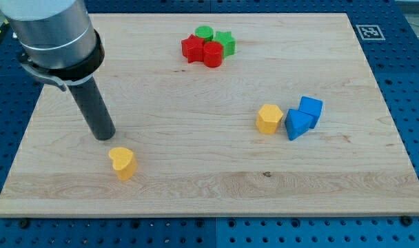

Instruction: Touch top left of yellow heart

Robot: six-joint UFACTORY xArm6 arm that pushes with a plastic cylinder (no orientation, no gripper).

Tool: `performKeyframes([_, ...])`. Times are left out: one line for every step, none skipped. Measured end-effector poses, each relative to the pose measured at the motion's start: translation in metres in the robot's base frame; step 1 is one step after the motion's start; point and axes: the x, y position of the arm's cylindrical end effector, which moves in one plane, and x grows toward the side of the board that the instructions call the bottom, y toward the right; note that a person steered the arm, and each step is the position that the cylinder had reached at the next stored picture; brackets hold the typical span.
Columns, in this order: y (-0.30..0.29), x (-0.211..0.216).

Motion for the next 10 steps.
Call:
performKeyframes([-0.002,0.008])
performKeyframes([-0.005,0.017])
performKeyframes([-0.006,0.023])
performKeyframes([-0.006,0.025])
performKeyframes([-0.006,0.03])
performKeyframes([-0.006,0.037])
performKeyframes([-0.006,0.041])
performKeyframes([-0.006,0.042])
performKeyframes([-0.005,0.042])
performKeyframes([0.0,0.042])
